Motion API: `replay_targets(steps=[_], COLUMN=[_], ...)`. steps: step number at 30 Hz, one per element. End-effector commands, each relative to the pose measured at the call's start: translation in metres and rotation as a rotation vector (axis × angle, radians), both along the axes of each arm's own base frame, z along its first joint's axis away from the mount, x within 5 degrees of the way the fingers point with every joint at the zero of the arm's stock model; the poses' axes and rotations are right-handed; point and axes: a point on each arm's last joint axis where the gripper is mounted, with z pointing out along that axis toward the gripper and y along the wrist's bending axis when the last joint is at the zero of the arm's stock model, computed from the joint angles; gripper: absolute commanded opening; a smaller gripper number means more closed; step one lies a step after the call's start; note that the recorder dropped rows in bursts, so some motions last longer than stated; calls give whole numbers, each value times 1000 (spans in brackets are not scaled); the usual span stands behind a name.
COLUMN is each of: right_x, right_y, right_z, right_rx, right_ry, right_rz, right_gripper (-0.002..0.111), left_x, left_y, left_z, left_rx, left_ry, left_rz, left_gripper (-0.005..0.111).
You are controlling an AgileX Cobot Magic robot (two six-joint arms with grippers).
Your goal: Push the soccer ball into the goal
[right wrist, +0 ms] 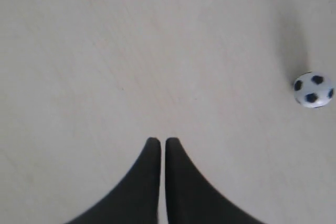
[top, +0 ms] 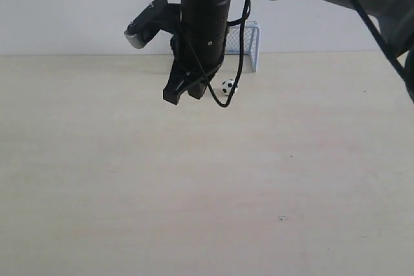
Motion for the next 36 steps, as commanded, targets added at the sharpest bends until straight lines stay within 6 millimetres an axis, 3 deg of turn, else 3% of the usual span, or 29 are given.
replay_targets(steps=[1,8,19,36], right_x=[-3,-11,-41,-85], right_y=[-5,-12,-41,-93], right_z=[18,34,47,49], right_rx=[8,24,7,-25], right_ry=[-33,-51,-69,-154], right_rz=[-5,-8,-29,-117], right_gripper=[0,0,0,0], left_x=[0,0,0,0], left_y=[-1,-1,-1,-1], left_z=[3,3,3,3], left_rx=[-16,-16,-16,-16], left_ry=[-18,-18,-18,-18], left_rz=[-6,-6,-6,-6], left_gripper=[6,6,6,6])
